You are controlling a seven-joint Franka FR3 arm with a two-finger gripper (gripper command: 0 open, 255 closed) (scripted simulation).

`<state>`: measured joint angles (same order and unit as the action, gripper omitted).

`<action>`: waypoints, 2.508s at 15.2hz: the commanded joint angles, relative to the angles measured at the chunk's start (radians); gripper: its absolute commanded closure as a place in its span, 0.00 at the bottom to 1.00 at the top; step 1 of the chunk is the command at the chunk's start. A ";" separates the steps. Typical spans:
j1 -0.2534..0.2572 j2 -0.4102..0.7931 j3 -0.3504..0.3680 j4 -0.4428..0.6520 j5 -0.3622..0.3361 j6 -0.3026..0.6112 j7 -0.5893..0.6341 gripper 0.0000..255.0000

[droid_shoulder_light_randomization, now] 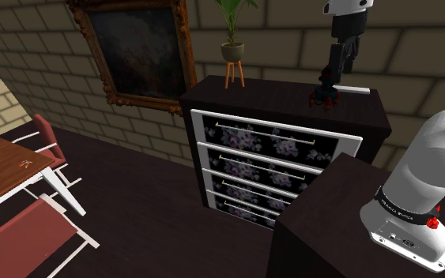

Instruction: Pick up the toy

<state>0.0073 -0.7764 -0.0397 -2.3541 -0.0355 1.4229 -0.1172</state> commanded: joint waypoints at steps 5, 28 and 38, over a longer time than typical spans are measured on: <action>-0.018 0.035 -0.094 0.017 -0.073 0.048 -0.123 0.00; -0.006 0.647 -0.637 0.517 -0.025 0.314 -0.889 0.00; -0.152 1.049 -0.718 0.873 0.291 0.273 -1.212 0.00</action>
<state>-0.1354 0.2559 -0.7596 -1.4888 0.2422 1.6899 -1.3184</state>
